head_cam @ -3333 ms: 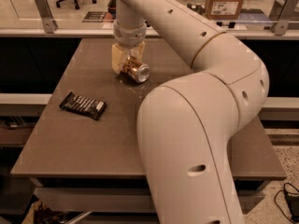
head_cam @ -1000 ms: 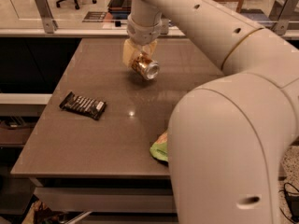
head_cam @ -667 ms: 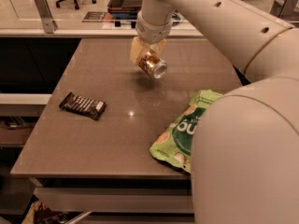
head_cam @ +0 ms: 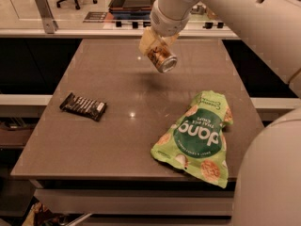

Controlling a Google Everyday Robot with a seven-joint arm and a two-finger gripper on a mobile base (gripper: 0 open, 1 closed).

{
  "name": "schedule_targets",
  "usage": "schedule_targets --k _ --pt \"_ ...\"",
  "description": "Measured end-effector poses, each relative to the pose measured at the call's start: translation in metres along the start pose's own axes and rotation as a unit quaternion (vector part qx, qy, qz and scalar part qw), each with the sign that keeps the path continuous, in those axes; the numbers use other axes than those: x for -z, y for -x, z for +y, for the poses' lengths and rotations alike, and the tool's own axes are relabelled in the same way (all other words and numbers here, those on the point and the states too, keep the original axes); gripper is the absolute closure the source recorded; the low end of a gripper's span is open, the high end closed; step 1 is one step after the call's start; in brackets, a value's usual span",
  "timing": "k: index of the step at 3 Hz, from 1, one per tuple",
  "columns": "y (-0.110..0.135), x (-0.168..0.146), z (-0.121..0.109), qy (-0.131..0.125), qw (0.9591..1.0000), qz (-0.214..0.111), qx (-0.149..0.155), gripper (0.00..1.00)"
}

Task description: Place orange can upright

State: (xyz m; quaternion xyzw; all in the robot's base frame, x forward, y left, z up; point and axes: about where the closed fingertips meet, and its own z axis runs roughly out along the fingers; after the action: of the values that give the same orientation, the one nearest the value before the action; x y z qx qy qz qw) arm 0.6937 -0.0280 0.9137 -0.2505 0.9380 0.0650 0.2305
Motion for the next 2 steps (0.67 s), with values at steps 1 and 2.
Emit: schedule_targets --k 1,2 --pt "0.011 0.020 -0.009 -0.004 0.9992 -0.040 -0.005 1.00" --pt "0.020 0.034 -0.010 0.002 0.9967 -0.082 -0.003 1.00"
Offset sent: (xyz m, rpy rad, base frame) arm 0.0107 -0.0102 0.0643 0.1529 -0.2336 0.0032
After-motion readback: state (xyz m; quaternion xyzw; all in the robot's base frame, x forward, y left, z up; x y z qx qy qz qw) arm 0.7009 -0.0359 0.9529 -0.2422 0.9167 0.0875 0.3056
